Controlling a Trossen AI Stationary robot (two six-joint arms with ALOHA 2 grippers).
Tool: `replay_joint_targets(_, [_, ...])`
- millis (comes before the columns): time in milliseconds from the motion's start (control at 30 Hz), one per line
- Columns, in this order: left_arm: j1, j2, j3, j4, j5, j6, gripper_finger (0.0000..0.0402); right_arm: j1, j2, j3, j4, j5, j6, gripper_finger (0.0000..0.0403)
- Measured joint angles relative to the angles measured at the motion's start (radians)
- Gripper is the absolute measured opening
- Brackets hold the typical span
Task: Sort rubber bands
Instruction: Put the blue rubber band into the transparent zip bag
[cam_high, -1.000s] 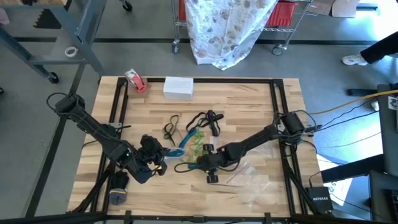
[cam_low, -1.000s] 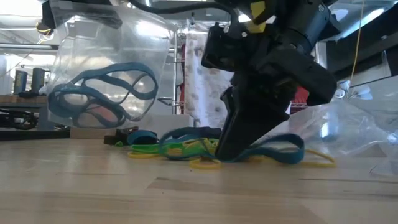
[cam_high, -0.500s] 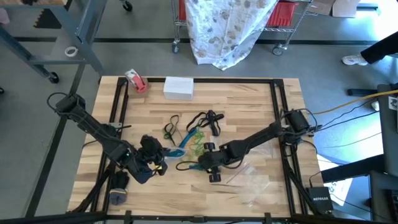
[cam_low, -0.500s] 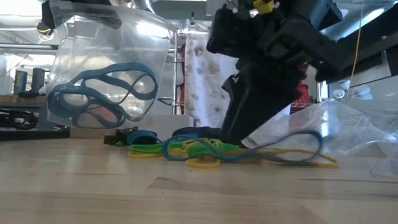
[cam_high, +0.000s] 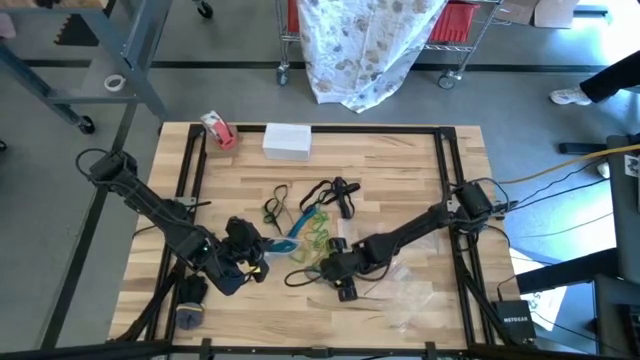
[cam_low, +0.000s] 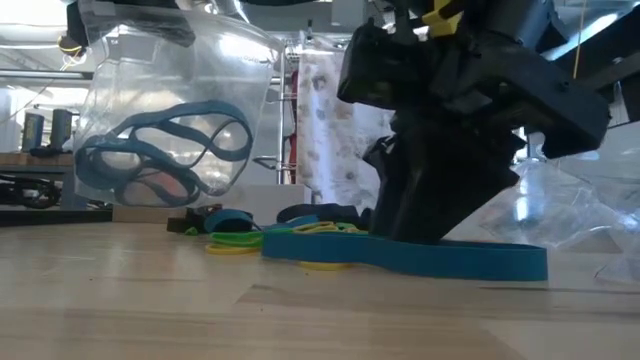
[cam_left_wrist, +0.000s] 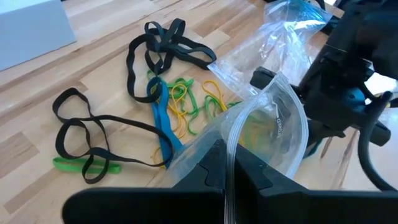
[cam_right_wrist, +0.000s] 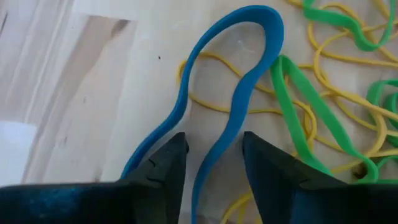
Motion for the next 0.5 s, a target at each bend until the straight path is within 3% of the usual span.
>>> replay_joint_targets(300, [0.000, 0.000, 0.000, 0.001, 0.000, 0.000, 0.0000, -0.016, -0.030, 0.013, -0.010, -0.098, 0.020, 0.0152])
replay_joint_targets(500, [0.000, 0.000, 0.000, 0.005, 0.000, -0.002, 0.0000, -0.022, -0.021, 0.014, -0.016, -0.045, 0.174, 0.0152])
